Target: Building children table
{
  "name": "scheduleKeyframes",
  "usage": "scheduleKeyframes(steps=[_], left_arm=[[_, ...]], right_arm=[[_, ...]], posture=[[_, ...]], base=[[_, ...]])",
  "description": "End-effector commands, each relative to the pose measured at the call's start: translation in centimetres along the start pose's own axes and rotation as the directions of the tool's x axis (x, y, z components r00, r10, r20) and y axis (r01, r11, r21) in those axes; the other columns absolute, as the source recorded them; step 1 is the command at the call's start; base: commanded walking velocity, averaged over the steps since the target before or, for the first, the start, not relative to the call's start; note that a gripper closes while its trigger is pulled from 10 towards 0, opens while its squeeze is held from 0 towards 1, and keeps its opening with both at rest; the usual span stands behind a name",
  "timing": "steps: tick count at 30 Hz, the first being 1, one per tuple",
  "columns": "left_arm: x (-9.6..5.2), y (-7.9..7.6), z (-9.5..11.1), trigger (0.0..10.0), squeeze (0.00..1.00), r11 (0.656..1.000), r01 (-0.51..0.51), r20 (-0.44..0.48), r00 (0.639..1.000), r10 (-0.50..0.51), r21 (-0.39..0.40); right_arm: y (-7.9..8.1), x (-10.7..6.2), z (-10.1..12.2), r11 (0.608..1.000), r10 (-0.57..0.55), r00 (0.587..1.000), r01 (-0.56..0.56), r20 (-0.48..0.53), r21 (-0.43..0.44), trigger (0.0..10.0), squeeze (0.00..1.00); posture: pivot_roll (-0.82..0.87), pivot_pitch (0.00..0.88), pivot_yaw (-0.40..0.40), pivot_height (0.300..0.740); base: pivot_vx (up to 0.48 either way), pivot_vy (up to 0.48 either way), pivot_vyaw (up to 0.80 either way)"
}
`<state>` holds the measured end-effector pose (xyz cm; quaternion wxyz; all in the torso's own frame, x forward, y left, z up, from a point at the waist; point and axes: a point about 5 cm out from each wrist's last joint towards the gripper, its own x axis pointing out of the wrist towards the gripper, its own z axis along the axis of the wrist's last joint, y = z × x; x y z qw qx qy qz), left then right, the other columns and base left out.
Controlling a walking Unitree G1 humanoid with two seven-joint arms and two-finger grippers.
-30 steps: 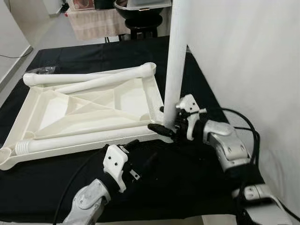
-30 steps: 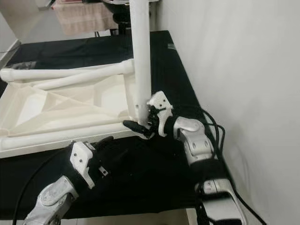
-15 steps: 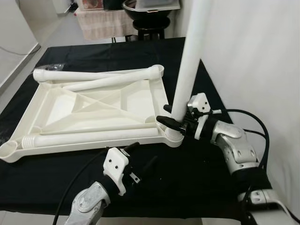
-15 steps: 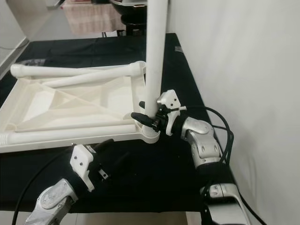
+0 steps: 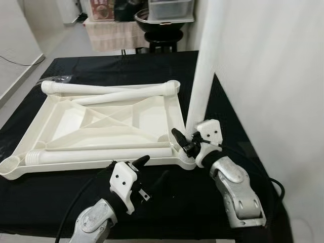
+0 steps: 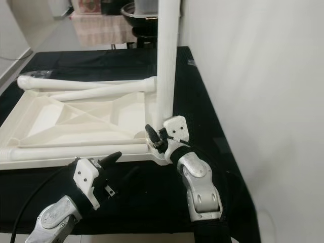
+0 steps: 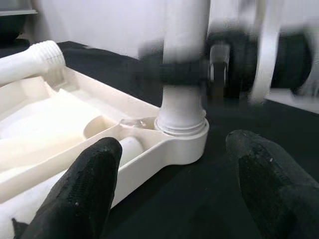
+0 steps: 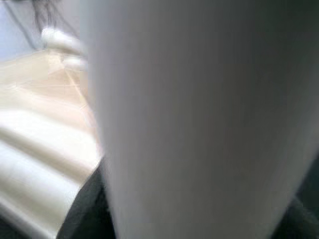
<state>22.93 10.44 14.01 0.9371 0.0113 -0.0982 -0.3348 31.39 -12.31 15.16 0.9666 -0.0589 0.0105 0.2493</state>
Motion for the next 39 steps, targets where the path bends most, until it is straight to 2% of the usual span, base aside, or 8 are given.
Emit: scheduleKeyframes(steps=[1, 6, 7, 8, 9, 21, 22, 39], left_arm=[[-0.2, 0.0, -0.5, 10.0, 0.0, 1.0, -0.006, -0.018, 1.0, 0.006, -0.003], [-0.1, 0.0, -0.5, 10.0, 0.0, 1.0, -0.004, -0.018, 1.0, 0.004, -0.006], [0.0, 0.0, -0.5, 10.0, 0.0, 1.0, -0.001, -0.018, 1.0, 0.001, -0.008], [0.0, 0.0, -0.5, 10.0, 0.0, 1.0, -0.001, -0.018, 1.0, 0.001, -0.008], [0.0, 0.0, -0.5, 10.0, 0.0, 1.0, 0.001, -0.018, 1.0, -0.001, -0.009], [0.0, -0.1, -0.3, 10.0, 0.0, 1.0, -0.003, -0.015, 1.0, 0.003, -0.005], [0.0, -0.1, -0.3, 10.0, 0.0, 1.0, -0.002, -0.014, 1.0, 0.002, -0.005], [0.0, 0.0, 0.0, 10.0, 0.0, 1.0, 0.003, -0.006, 1.0, -0.003, -0.011]], right_arm=[[0.2, 0.1, -1.5, 0.998, 0.033, 0.997, -0.03, -0.067, 0.048, 10.0, 1.0], [-0.2, 1.4, 2.0, 0.954, 0.297, 0.954, -0.298, 0.052, 0.028, 10.0, 1.0], [-0.3, 1.5, 2.3, 0.931, 0.362, 0.93, -0.363, 0.058, 0.015, 10.0, 0.46], [-0.3, 1.5, 2.3, 0.931, 0.362, 0.93, -0.363, 0.058, 0.015, 10.0, 0.46], [-0.7, 1.7, 2.6, 0.903, 0.43, 0.902, -0.429, 0.052, -0.015, 10.0, 0.0], [-2.6, 3.0, 4.0, 0.776, 0.625, 0.78, -0.625, -0.021, -0.084, 10.0, 0.0], [-2.8, 3.1, 4.2, 0.779, 0.625, 0.781, -0.624, -0.01, -0.067, 0.0, 0.0], [-3.7, 0.8, 1.1, 0.963, 0.271, 0.962, -0.271, -0.03, 0.019, 0.0, 0.0]], posture=[[-0.05, 0.141, 0.012, 0.74], [-0.04, 0.14, 0.017, 0.74], [-0.04, 0.141, 0.016, 0.74], [-0.04, 0.141, 0.016, 0.74], [-0.04, 0.14, 0.016, 0.74], [-0.03, 0.151, 0.016, 0.74], [-0.03, 0.155, 0.014, 0.74], [-0.06, 0.183, 0.008, 0.74]], base=[[0.0, 0.0, 0.0], [0.0, 0.0, 0.0], [0.0, 0.0, 0.0], [0.0, 0.0, 0.0], [0.0, 0.0, 0.0], [0.0, 0.0, 0.0], [0.0, 0.0, 0.0], [0.0, 0.0, 0.0]])
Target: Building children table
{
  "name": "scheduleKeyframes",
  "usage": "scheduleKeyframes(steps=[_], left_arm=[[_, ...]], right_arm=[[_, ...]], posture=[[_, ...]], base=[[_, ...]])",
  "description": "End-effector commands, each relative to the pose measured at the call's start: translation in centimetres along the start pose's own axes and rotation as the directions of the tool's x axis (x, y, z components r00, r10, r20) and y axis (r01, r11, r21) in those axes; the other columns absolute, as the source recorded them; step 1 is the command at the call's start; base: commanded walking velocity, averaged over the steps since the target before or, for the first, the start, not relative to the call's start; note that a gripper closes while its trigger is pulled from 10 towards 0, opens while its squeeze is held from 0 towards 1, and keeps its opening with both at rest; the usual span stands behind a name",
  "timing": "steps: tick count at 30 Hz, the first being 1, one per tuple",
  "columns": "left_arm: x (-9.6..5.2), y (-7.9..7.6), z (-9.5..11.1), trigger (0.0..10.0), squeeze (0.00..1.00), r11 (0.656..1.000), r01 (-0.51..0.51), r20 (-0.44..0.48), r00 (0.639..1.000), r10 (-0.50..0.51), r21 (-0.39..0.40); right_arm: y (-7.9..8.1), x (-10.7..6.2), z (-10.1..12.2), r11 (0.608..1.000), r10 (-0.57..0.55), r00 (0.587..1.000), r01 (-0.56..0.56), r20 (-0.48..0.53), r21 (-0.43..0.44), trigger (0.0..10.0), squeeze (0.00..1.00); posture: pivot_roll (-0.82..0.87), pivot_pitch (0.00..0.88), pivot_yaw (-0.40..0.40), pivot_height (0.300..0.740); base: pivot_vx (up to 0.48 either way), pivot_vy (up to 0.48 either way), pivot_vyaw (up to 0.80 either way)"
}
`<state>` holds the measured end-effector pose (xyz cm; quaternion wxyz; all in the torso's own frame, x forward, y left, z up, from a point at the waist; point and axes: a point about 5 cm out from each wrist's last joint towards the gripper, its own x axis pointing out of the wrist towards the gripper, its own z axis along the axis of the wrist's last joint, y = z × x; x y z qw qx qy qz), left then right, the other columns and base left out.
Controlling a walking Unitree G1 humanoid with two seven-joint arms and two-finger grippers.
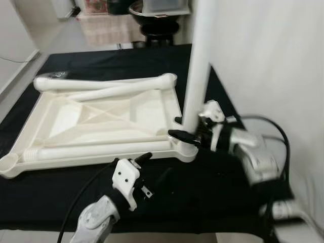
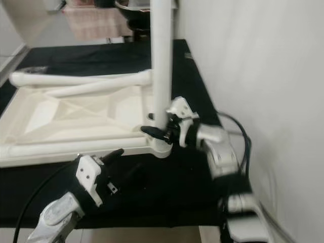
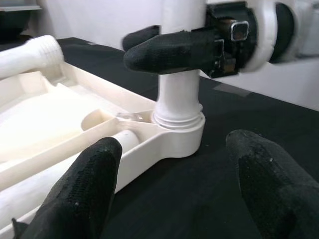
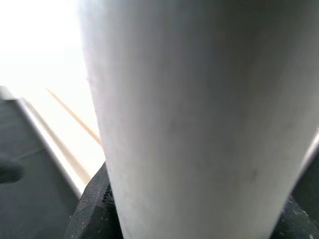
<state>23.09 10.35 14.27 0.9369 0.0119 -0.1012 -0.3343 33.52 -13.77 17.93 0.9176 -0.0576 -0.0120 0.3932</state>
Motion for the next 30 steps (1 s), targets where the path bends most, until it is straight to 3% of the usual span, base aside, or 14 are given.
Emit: scheduleKeyframes(steps=[1, 2, 4, 11, 12, 14, 15, 16, 20, 24, 25, 27, 28, 30], left_arm=[[-0.2, 0.1, -0.2, 10.0, 0.0, 1.0, 0.003, -0.012, 1.0, -0.003, -0.01], [-0.2, 0.2, -0.2, 10.0, 0.0, 1.0, 0.003, -0.012, 1.0, -0.003, -0.008], [-0.2, 0.3, -0.2, 10.0, 0.0, 1.0, 0.002, -0.014, 1.0, -0.002, -0.004], [-0.1, 0.4, -0.3, 10.0, 0.0, 1.0, 0.007, -0.016, 1.0, -0.008, -0.004], [-0.1, 0.4, -0.3, 10.0, 0.0, 1.0, 0.002, -0.015, 1.0, -0.002, -0.001], [-0.1, 0.5, -0.3, 10.0, 0.0, 1.0, -0.002, -0.014, 1.0, 0.002, 0.002], [-0.1, 0.5, -0.3, 10.0, 0.0, 1.0, -0.005, -0.014, 1.0, 0.005, 0.003], [-0.1, 0.5, -0.3, 10.0, 0.0, 1.0, -0.006, -0.014, 1.0, 0.006, 0.003], [0.0, 0.5, -0.3, 10.0, 0.0, 1.0, -0.004, -0.015, 1.0, 0.004, 0.001], [0.1, 0.3, -0.3, 10.0, 0.0, 1.0, 0.001, -0.014, 1.0, -0.001, -0.003], [0.1, 0.3, -0.3, 10.0, 0.0, 1.0, 0.002, -0.014, 1.0, -0.002, -0.004], [0.1, 0.3, -0.3, 10.0, 0.0, 1.0, 0.002, -0.014, 1.0, -0.002, -0.004], [0.1, 0.2, -0.3, 10.0, 0.0, 1.0, 0.0, -0.012, 1.0, -0.001, -0.004], [0.1, 0.2, -0.3, 10.0, 0.0, 1.0, 0.0, -0.012, 1.0, 0.0, -0.004]], right_arm=[[2.2, -0.9, -4.3, 0.954, -0.3, 0.936, 0.297, -0.186, -0.047, 0.0, 0.0], [3.2, -1.0, -4.7, 0.924, -0.377, 0.907, 0.355, -0.189, -0.139, 0.0, 0.0], [3.3, -0.9, -4.3, 0.904, -0.419, 0.894, 0.395, -0.159, -0.164, 0.0, 0.0], [2.7, -0.2, -4.5, 0.922, -0.385, 0.903, 0.371, -0.188, -0.11, 0.0, 0.0], [2.6, -0.1, -4.5, 0.922, -0.386, 0.902, 0.372, -0.193, -0.105, 1.3, 0.0], [2.5, -0.2, -4.4, 0.921, -0.388, 0.9, 0.376, -0.198, -0.101, 1.3, 0.0], [2.3, -0.1, -3.9, 0.926, -0.378, 0.909, 0.37, -0.178, -0.078, 10.0, 0.0], [1.9, 0.1, -3.3, 0.929, -0.37, 0.916, 0.367, -0.152, -0.052, 10.0, 1.0], [1.7, 0.8, -1.9, 0.946, -0.323, 0.942, 0.324, -0.09, -0.001, 10.0, 1.0], [1.9, 1.8, 0.4, 0.998, -0.047, 0.999, 0.047, 0.0, -0.033, 10.0, 1.0], [1.8, 1.9, 0.7, 0.998, 0.043, 0.999, -0.043, 0.0, -0.043, 10.0, 0.73], [1.8, 1.9, 0.7, 0.998, 0.043, 0.999, -0.043, 0.0, -0.043, 10.0, 0.73], [1.2, 1.9, 1.2, 0.978, 0.19, 0.981, -0.192, -0.03, -0.083, 10.0, 0.0], [1.0, 1.9, 1.3, 0.968, 0.233, 0.972, -0.236, -0.044, -0.089, 10.0, 0.0]], posture=[[-0.06, 0.191, 0.022, 0.74], [-0.06, 0.187, 0.022, 0.74], [-0.07, 0.178, 0.033, 0.74], [-0.07, 0.174, 0.023, 0.74], [-0.07, 0.175, 0.023, 0.74], [-0.07, 0.175, 0.023, 0.74], [-0.07, 0.173, 0.024, 0.74], [-0.06, 0.173, 0.025, 0.74], [-0.06, 0.172, 0.029, 0.74], [-0.06, 0.171, 0.027, 0.74], [-0.05, 0.171, 0.025, 0.74], [-0.05, 0.171, 0.025, 0.74], [-0.04, 0.17, 0.018, 0.74], [-0.04, 0.17, 0.018, 0.74]], base=[[0.0, 0.0, 0.0], [0.0, 0.0, 0.0], [0.0, 0.0, 0.0], [0.0, 0.0, 0.0], [0.0, 0.0, 0.0], [0.0, 0.0, 0.0], [0.0, 0.0, 0.0], [0.0, 0.0, 0.0], [0.0, 0.0, 0.0], [0.0, 0.0, 0.0], [0.0, 0.0, 0.0], [0.0, 0.0, 0.0], [0.0, 0.0, 0.0], [0.0, 0.0, 0.0]])
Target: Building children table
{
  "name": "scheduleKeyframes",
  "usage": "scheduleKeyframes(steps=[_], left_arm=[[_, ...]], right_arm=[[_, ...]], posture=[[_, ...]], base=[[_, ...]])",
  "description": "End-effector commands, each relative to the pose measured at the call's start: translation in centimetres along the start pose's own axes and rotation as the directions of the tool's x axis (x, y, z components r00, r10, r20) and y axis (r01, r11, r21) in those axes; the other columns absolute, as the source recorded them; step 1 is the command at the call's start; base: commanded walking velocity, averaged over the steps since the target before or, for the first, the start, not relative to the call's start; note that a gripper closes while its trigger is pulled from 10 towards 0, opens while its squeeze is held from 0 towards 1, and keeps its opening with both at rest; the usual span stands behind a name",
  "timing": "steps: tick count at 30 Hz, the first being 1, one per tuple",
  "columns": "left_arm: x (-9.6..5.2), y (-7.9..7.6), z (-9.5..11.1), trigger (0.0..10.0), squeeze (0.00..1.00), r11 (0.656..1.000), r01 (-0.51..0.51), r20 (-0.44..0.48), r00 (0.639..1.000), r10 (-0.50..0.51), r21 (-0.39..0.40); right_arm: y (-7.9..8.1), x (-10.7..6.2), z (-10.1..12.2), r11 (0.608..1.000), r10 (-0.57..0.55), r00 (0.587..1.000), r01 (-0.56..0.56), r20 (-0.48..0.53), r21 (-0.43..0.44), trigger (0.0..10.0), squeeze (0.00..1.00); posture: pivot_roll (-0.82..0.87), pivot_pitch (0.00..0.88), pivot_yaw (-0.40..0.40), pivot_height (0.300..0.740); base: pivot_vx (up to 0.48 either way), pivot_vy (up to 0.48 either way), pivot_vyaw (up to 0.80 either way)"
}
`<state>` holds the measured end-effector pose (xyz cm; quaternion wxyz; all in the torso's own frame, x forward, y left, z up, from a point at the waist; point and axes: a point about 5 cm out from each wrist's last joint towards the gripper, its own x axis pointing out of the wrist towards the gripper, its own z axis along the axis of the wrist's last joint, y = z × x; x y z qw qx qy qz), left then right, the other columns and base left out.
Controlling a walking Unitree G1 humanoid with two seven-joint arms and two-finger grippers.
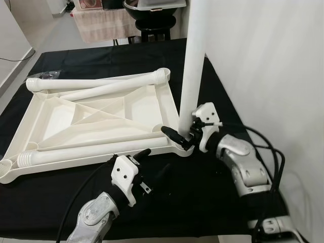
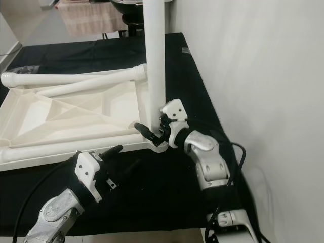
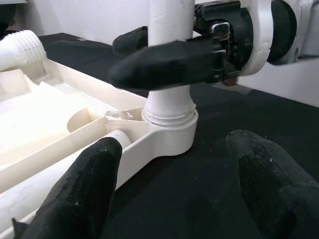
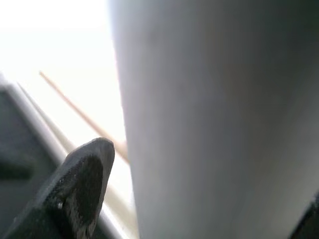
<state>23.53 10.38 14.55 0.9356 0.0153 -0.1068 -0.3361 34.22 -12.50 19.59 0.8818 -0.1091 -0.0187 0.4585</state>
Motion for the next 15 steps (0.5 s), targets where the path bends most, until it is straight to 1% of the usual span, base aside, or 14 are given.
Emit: scheduleKeyframes(steps=[1, 2, 3, 4, 5, 6, 7, 11, 15], left_arm=[[-0.3, -0.2, -0.4, 10.0, 0.0, 1.0, -0.007, -0.02, 1.0, 0.006, -0.013], [-0.3, -0.2, -0.4, 10.0, 0.0, 1.0, -0.007, -0.02, 1.0, 0.006, -0.013], [-0.3, -0.2, -0.4, 10.0, 0.0, 1.0, -0.009, -0.02, 1.0, 0.008, -0.012], [-0.4, -0.2, -0.4, 10.0, 0.0, 1.0, -0.01, -0.02, 1.0, 0.01, -0.012], [-0.4, -0.2, -0.4, 10.0, 0.0, 1.0, -0.011, -0.02, 1.0, 0.01, -0.011], [-0.4, -0.2, -0.4, 10.0, 0.0, 1.0, -0.011, -0.02, 1.0, 0.01, -0.011], [-0.4, -0.3, -0.4, 10.0, 0.0, 1.0, -0.01, -0.021, 1.0, 0.01, -0.011], [-0.4, -0.3, -0.4, 10.0, 0.0, 1.0, -0.009, -0.021, 1.0, 0.009, -0.012], [-0.5, -0.4, -0.4, 10.0, 0.0, 1.0, -0.009, -0.021, 1.0, 0.008, -0.013]], right_arm=[[0.4, 0.7, -0.3, 0.991, 0.137, 0.99, -0.137, -0.028, -0.002, 10.0, 0.0], [0.4, 0.7, -0.3, 0.991, 0.137, 0.99, -0.137, -0.028, -0.002, 10.0, 0.0], [0.0, 0.9, -0.1, 0.983, 0.183, 0.982, -0.183, -0.04, 0.001, 10.0, 0.0], [-0.2, 1.0, 0.0, 0.975, 0.221, 0.974, -0.22, -0.041, 0.013, 9.1, 0.0], [-0.4, 1.2, 0.2, 0.968, 0.249, 0.968, -0.249, -0.031, 0.024, 3.6, 0.0], [-0.4, 1.2, 0.2, 0.968, 0.249, 0.968, -0.249, -0.031, 0.024, 3.6, 0.0], [-0.6, 1.3, 0.3, 0.965, 0.261, 0.965, -0.26, -0.023, 0.038, 0.0, 0.0], [-1.1, 1.1, 0.3, 0.96, 0.276, 0.961, -0.275, -0.02, 0.053, 0.0, 0.0], [-1.6, 0.6, 0.0, 0.967, 0.25, 0.968, -0.249, -0.021, 0.059, 0.0, 0.0]], posture=[[-0.04, 0.17, 0.017, 0.74], [-0.04, 0.17, 0.017, 0.74], [-0.04, 0.171, 0.015, 0.74], [-0.04, 0.172, 0.015, 0.74], [-0.04, 0.172, 0.015, 0.74], [-0.04, 0.172, 0.015, 0.74], [-0.03, 0.172, 0.016, 0.74], [-0.03, 0.174, 0.016, 0.74], [-0.04, 0.175, 0.018, 0.74]], base=[[0.0, 0.0, 0.0], [0.0, 0.0, 0.0], [0.0, 0.0, 0.0], [0.0, 0.0, 0.0], [0.0, 0.0, 0.0], [0.0, 0.0, 0.0], [0.0, 0.0, 0.0], [0.0, 0.0, 0.0], [0.0, 0.0, 0.0]])
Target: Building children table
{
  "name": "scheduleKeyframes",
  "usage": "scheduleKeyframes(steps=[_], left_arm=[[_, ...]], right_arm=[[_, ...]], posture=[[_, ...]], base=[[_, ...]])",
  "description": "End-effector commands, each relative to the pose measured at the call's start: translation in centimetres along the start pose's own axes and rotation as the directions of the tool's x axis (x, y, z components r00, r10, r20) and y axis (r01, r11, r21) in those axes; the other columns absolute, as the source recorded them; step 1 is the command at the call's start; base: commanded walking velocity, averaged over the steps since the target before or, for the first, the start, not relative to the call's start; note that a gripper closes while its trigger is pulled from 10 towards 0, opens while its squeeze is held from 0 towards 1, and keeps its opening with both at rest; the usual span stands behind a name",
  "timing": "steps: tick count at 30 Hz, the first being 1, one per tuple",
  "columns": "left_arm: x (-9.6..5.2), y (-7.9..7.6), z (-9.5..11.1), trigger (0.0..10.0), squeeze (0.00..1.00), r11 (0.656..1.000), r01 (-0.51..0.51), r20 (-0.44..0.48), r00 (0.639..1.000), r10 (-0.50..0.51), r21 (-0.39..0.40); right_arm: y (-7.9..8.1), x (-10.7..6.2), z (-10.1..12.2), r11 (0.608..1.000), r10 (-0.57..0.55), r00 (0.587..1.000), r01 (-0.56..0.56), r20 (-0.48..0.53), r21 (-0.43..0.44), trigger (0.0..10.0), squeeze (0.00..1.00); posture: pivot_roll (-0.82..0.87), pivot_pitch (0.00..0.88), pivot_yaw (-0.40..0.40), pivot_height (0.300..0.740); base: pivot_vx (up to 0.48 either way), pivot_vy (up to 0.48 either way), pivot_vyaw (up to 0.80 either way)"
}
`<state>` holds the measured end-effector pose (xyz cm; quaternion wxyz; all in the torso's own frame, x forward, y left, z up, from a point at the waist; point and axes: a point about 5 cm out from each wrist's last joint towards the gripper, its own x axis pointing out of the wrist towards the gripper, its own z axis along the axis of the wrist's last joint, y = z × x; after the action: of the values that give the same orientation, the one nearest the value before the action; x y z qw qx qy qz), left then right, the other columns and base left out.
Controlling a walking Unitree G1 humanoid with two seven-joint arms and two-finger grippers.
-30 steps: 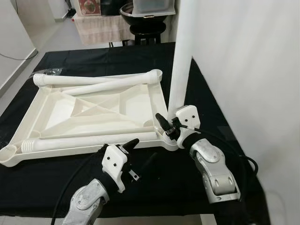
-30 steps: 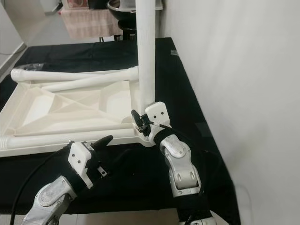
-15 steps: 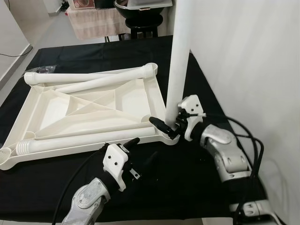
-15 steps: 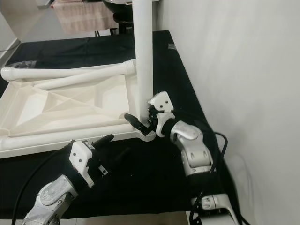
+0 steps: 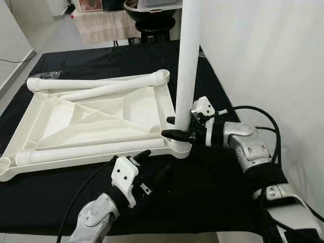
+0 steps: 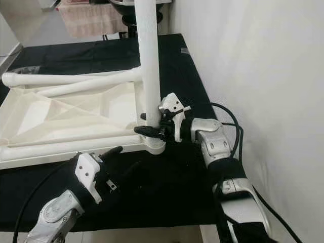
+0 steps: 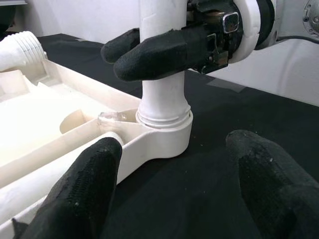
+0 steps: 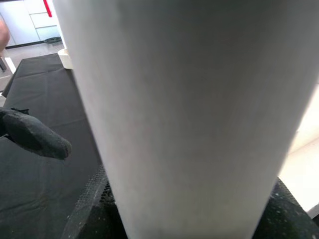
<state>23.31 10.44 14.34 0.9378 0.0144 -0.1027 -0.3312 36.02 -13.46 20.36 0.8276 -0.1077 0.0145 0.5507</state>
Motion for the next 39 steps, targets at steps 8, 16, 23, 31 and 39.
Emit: scheduleKeyframes(steps=[8, 16, 23, 31, 39], left_arm=[[-0.5, -0.1, -0.3, 10.0, 0.0, 1.0, 0.0, -0.017, 1.0, -0.001, -0.007], [-0.5, 0.1, -0.5, 10.0, 0.0, 1.0, 0.008, -0.025, 1.0, -0.009, -0.008], [-0.5, 0.1, -0.6, 10.0, 0.0, 1.0, 0.004, -0.024, 1.0, -0.004, -0.003], [-0.4, 0.1, -0.5, 10.0, 0.0, 1.0, 0.001, -0.022, 1.0, -0.001, -0.001], [-0.4, -0.1, -0.4, 10.0, 0.0, 1.0, 0.005, -0.027, 1.0, -0.005, 0.006]], right_arm=[[1.3, -1.8, -3.6, 0.964, -0.262, 0.962, 0.264, -0.07, 0.019, 0.0, 0.0], [7.5, 0.4, -6.7, 0.781, -0.6, 0.781, 0.619, -0.175, 0.085, 0.0, 0.0], [6.0, 0.6, -6.7, 0.802, -0.57, 0.801, 0.591, -0.184, 0.087, 10.0, 0.0], [6.0, 0.6, -4.7, 0.893, -0.424, 0.903, 0.429, -0.065, 0.138, 10.0, 0.93], [1.7, -1.1, -0.8, 0.977, -0.212, 0.977, 0.212, 0.03, 0.007, 10.0, 0.0]], posture=[[-0.04, 0.176, 0.019, 0.74], [-0.06, 0.153, 0.038, 0.74], [-0.05, 0.154, 0.02, 0.74], [-0.04, 0.158, 0.024, 0.74], [-0.03, 0.159, 0.022, 0.74]], base=[[0.0, 0.0, 0.0], [0.0, 0.0, 0.0], [0.0, 0.0, 0.0], [0.0, 0.0, 0.0], [0.0, 0.0, 0.0]])
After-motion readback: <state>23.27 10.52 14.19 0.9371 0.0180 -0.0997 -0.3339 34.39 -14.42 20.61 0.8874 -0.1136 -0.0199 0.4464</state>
